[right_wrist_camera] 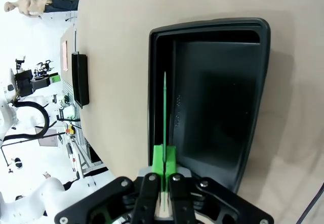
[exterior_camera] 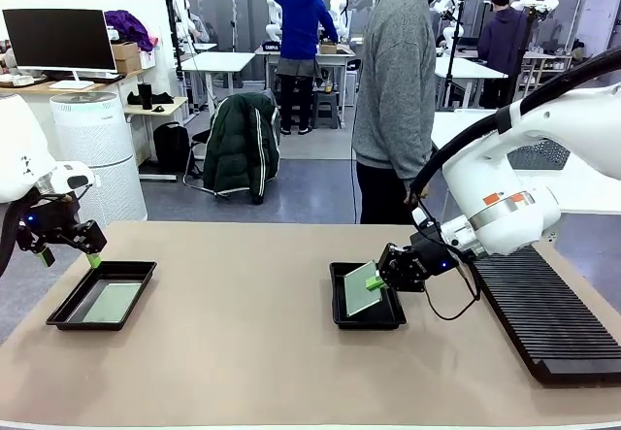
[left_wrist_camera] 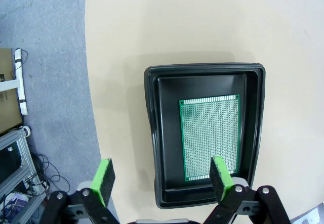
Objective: Inspect and transfer BCBs to ESD trays.
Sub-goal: Pick up the Blank PCB from the PCB Rack and place it in the right ESD tray.
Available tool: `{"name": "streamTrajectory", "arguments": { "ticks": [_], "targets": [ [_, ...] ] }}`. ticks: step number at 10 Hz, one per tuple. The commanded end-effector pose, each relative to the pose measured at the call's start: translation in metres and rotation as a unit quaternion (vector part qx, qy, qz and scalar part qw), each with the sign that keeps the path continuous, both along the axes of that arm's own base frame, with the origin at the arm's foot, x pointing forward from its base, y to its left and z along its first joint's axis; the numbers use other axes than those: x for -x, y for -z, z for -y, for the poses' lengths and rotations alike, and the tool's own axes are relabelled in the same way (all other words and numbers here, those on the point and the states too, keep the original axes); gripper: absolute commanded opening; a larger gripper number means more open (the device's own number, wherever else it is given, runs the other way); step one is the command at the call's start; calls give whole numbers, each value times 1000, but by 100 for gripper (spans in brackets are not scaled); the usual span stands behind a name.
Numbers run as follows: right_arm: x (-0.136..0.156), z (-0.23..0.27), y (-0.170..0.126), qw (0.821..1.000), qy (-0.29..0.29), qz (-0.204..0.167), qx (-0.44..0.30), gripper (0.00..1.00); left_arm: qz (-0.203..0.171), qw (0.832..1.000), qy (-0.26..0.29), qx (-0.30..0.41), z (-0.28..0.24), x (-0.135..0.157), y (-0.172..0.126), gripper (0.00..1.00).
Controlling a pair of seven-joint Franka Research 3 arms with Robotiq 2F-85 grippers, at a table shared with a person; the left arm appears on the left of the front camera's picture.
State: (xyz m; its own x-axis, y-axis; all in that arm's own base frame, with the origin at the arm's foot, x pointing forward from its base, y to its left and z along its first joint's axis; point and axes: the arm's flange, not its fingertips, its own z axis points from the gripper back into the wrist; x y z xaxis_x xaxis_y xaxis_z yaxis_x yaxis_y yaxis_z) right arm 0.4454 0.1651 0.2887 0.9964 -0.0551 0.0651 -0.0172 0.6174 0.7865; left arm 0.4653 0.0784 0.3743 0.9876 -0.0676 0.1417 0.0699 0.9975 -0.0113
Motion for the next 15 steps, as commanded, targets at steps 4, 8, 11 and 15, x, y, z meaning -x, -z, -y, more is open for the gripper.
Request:
{"name": "streamTrajectory", "arguments": {
  "ticks": [4,8,11,15],
  "targets": [
    [-10,-1,28,1000,8,17,-25,2,1,1000,-1,0,-1,0,0,100],
    [-10,0,26,1000,5,0,-12,2,1,1000,-1,0,-1,0,0,100],
    [-10,0,26,1000,5,0,-12,2,1,1000,-1,0,-1,0,0,100],
    [-11,-1,22,1000,5,3,-6,8,1,1000,-1,0,-1,0,0,100]
  ]
}}
